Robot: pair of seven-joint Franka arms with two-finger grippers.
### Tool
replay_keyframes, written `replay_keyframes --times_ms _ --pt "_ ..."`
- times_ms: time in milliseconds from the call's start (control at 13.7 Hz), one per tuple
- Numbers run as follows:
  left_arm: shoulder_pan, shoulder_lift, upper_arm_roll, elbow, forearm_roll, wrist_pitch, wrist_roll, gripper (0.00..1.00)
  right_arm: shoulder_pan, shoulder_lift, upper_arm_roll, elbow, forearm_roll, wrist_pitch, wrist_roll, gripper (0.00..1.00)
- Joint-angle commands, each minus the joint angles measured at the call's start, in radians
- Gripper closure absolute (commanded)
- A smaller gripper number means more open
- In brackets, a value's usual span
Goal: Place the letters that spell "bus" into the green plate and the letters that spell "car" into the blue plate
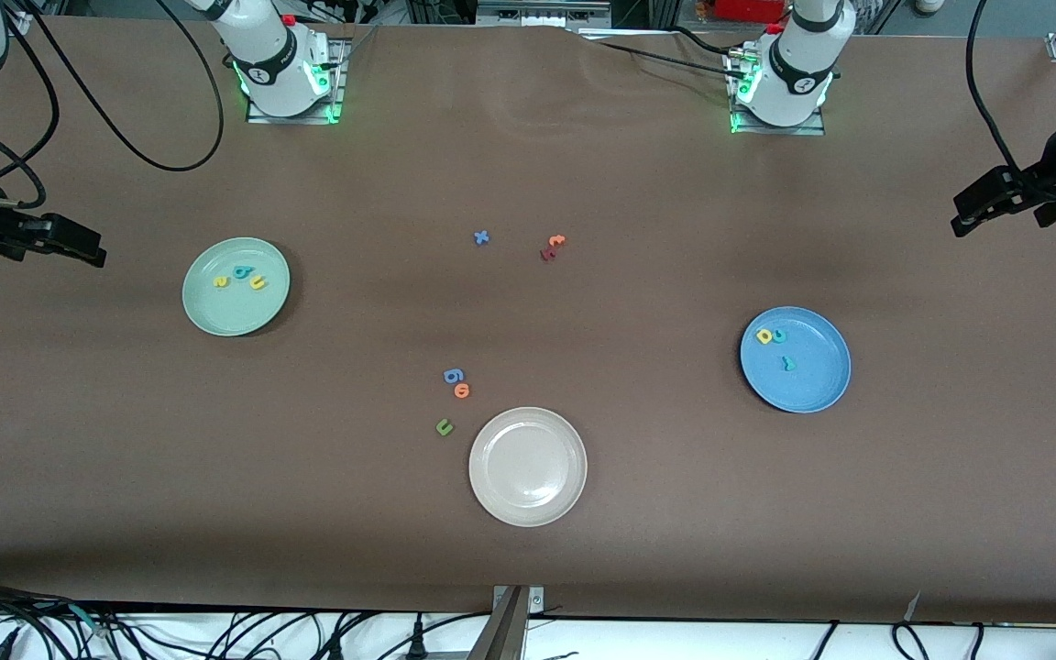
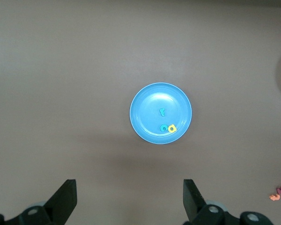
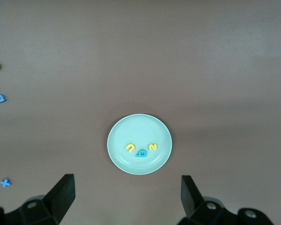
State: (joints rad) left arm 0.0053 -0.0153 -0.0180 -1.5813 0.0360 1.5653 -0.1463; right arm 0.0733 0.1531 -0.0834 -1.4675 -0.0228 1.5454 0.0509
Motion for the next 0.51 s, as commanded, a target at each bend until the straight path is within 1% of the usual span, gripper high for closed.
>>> replay_keyframes --times_ms 0,438 --pt "-0.007 -0.025 0.007 -0.025 -0.027 0.009 0.024 0.00 -0.004 -0.015 0.008 -0.013 -0.009 -0.007 -0.008 0.00" --pt "-0.019 -0.014 0.001 -0.025 -0.025 0.010 0.022 0.00 -0.006 -0.015 0.007 -0.013 -0.009 -0.007 -0.010 0.00"
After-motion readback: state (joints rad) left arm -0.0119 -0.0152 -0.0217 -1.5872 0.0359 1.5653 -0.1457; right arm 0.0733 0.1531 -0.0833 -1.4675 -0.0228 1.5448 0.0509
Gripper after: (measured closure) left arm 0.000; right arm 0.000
